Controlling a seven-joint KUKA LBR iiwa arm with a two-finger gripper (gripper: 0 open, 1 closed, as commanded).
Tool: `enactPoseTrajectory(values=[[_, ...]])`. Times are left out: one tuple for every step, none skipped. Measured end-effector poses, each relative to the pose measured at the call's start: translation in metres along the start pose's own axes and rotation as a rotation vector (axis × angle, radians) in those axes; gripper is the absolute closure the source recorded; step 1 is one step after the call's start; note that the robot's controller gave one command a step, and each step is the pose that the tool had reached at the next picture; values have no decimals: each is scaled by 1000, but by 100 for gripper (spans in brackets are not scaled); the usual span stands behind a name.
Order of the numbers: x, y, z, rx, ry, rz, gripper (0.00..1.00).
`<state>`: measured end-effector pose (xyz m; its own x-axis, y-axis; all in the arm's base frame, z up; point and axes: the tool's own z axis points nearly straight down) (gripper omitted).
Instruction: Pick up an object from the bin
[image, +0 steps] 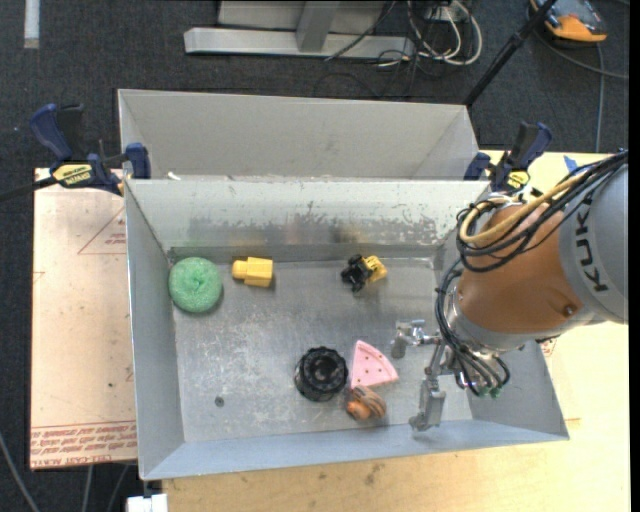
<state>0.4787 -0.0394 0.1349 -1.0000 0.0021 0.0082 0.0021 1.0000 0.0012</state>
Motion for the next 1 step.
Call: enactPoseTrajectory(values=[[-2,0,-4,1,-7,-2,0]])
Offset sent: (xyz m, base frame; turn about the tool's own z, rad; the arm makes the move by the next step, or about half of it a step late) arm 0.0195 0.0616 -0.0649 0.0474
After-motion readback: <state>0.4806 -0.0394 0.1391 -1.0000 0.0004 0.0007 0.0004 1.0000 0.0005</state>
